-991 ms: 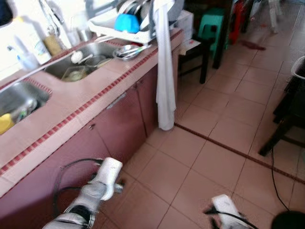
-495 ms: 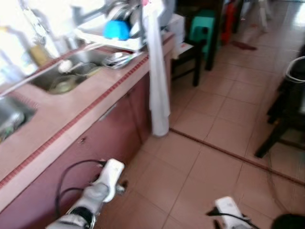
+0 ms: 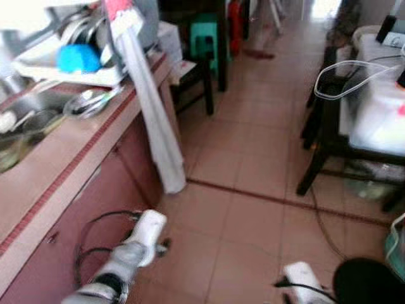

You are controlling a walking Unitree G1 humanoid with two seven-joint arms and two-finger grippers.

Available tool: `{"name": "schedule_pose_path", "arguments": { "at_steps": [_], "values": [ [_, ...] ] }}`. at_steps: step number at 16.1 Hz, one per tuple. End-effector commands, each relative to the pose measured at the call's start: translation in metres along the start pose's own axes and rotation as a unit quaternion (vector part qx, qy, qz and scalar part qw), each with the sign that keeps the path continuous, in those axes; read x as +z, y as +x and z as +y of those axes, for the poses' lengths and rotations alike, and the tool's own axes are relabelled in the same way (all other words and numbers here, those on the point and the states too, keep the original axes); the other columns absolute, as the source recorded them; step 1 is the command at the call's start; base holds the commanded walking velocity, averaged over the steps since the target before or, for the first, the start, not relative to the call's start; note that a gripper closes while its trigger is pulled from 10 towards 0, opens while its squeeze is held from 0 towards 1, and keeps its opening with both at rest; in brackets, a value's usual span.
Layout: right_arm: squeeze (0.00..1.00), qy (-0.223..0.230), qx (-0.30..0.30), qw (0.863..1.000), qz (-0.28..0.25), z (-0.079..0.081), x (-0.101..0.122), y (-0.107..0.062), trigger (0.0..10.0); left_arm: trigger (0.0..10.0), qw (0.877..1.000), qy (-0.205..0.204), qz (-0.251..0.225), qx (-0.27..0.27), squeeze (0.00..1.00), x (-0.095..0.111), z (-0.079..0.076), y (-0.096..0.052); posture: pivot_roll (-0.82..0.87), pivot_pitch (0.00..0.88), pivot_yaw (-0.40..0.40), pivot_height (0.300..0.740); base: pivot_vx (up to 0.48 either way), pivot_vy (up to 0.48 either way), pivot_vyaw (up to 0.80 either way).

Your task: Kitchen organization

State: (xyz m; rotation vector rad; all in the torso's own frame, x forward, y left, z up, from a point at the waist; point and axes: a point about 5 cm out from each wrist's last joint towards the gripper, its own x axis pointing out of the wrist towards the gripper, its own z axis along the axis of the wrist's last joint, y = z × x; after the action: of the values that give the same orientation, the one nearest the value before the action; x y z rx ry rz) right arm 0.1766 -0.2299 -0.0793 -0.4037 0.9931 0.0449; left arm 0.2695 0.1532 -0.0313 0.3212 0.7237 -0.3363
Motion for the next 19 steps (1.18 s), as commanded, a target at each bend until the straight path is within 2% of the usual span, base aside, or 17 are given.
{"name": "schedule_pose_path", "arguments": {
  "at_steps": [1, 19],
  "values": [
    [0.0, 0.001, 0.016, 1.0, -0.008, 0.0131, 0.0056, 0.0008, 10.0, 10.0, 1.0, 0.006, 0.013, 0.024, 0.0, -0.0084, 0.018, -0.0049, -0.06, 0.078, 0.093, 0.74, 0.48, 0.0, 0.0],
    [0.0, -0.009, 0.026, 1.0, 0.001, 0.0189, 0.0016, 0.0003, 10.0, 10.0, 1.0, 0.004, 0.009, 0.02, 0.0, -0.0057, 0.0158, -0.0039, -0.06, 0.079, 0.096, 0.74, 0.451, 0.0, 0.0]
  ]
}}
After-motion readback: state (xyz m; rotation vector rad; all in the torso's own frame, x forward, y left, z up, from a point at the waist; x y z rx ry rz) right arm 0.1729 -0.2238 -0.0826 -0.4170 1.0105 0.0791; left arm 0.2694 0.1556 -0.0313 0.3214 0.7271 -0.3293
